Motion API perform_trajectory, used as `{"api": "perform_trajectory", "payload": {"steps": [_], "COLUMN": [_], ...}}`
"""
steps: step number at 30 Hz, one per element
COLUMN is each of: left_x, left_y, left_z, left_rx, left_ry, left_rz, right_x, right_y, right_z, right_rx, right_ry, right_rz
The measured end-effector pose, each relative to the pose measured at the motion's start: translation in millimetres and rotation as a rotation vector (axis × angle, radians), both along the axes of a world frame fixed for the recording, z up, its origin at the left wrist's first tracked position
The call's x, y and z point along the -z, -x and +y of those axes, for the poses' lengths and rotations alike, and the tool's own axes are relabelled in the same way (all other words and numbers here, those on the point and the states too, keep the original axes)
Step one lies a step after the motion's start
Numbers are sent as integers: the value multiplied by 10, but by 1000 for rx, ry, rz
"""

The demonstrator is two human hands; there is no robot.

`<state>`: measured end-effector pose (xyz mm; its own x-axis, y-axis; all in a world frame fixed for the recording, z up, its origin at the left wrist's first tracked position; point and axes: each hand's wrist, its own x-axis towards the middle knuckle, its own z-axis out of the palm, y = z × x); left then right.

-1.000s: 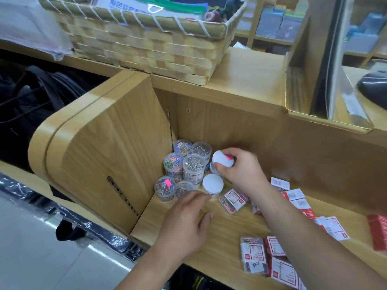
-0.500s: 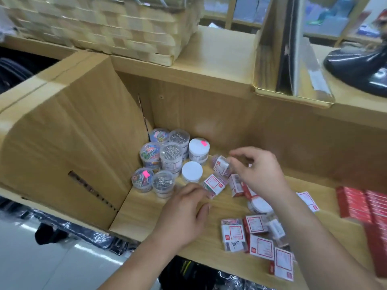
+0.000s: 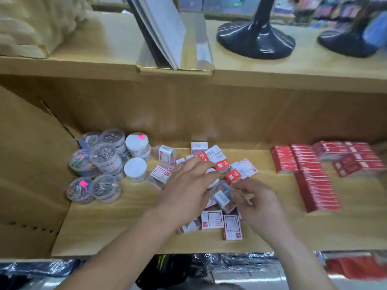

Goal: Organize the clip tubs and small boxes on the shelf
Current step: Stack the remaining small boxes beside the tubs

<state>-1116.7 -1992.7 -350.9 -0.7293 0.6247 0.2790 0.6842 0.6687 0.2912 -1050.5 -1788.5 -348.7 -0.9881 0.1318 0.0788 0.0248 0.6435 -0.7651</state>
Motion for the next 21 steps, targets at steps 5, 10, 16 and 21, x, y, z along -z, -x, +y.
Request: {"api": "perform_trajectory", "payload": {"steps": [5,10,16,21], "left_x": [-44,-46,-189,-342], "left_y": [279,384,190,-95], "left_z": [192,299,130,-433], "left_rx": [22,-13,-100,-289], "left_ry": [340,418,-7,-230], "left_rz": [-27,-51,-60,-4], "right_x": [166,155,134,49], "right_y": [-95,-149,-110,-37], "right_z": [198,79,-90,-184], "right_rx": [86,63,55,106], "right_ry": [-59,-67,-315,-322], "right_rz": [-70,-83,-48,-33]}}
